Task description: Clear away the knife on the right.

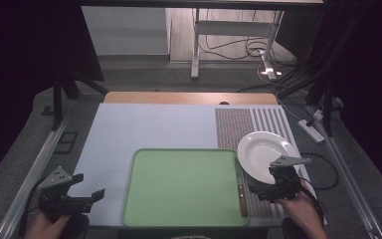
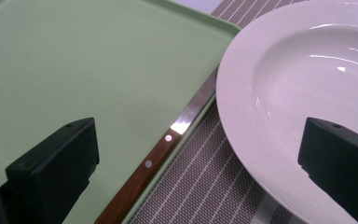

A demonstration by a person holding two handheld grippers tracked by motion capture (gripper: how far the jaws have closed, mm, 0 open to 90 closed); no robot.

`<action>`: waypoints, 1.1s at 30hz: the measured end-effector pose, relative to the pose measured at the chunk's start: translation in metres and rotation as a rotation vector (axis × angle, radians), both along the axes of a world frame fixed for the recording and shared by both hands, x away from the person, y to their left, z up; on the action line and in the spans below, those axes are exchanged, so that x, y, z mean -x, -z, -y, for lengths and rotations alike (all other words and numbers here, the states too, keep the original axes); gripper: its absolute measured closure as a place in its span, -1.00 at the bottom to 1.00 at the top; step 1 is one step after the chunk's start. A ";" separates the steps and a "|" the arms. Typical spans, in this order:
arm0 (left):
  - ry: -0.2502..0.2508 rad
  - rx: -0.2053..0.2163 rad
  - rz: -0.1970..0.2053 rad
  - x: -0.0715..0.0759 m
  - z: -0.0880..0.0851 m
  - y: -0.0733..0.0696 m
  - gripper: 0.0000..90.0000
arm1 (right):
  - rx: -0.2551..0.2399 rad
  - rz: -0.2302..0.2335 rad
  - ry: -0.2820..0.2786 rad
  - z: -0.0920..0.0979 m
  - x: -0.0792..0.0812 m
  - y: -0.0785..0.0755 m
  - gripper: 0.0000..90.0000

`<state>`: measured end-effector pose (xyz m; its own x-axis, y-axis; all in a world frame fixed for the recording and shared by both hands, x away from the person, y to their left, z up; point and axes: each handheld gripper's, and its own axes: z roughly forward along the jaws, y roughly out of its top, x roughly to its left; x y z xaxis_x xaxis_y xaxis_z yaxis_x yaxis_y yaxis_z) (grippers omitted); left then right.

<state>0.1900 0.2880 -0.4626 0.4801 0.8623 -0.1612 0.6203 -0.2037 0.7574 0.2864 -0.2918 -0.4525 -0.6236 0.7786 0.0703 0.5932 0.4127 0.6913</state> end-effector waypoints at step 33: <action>-0.004 0.008 -0.007 -0.001 -0.001 0.000 -0.89 | -0.023 0.045 0.070 0.029 0.029 -0.011 -1.00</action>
<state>0.1907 0.2890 -0.4628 0.4755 0.8628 -0.1716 0.6266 -0.1953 0.7544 0.2575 -0.3207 -0.4413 -0.5709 0.8187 0.0620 0.5878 0.3549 0.7270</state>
